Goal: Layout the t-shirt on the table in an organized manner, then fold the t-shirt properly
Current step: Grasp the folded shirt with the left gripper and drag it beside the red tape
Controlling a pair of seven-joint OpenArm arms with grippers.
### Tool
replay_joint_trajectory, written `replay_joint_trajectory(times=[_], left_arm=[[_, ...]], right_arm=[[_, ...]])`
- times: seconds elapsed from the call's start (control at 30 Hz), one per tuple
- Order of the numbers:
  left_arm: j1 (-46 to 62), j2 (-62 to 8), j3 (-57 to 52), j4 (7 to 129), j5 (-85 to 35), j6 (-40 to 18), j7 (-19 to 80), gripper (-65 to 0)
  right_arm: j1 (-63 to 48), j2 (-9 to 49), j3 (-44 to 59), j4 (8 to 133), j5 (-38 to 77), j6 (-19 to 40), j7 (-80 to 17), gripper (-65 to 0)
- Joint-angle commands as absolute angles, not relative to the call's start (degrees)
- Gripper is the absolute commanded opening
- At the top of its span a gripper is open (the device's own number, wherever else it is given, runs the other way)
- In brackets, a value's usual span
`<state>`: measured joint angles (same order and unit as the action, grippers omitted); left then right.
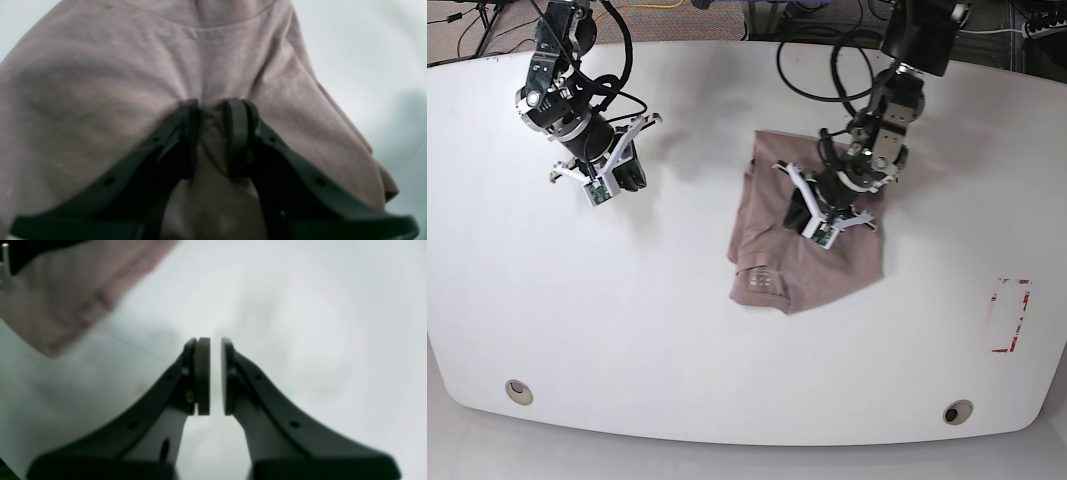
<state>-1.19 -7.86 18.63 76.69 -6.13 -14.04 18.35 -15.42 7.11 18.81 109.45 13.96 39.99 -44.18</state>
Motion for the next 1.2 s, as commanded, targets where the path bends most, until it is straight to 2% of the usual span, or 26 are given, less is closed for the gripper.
replay_joint_trajectory(times=[0.0,0.27,0.53,0.93,1.17], left_arm=[[0.57,-12.53,15.08,77.93,-5.49,-15.69,23.96,-52.8],[2.51,-20.53,5.58,78.73,-6.29,-24.04,26.07,-52.8],[5.23,-26.07,-3.47,78.29,-6.11,-29.41,26.07,-52.8],[8.66,-31.87,-12.70,70.90,-6.29,-31.43,25.80,-52.8],[9.45,-35.12,-17.45,65.36,-6.20,-35.91,21.41,-52.8]], right_arm=[[-15.08,7.43,20.70,110.73,15.08,40.00,-42.95,-60.4],[-15.08,7.69,21.76,110.73,15.08,40.00,-42.95,-60.4],[-15.08,7.78,21.76,110.81,15.08,40.00,-42.95,-60.4],[-15.16,7.69,21.76,112.57,15.08,40.00,-43.03,-60.4],[-15.16,7.78,21.76,112.66,15.08,40.00,-43.03,-60.4]])
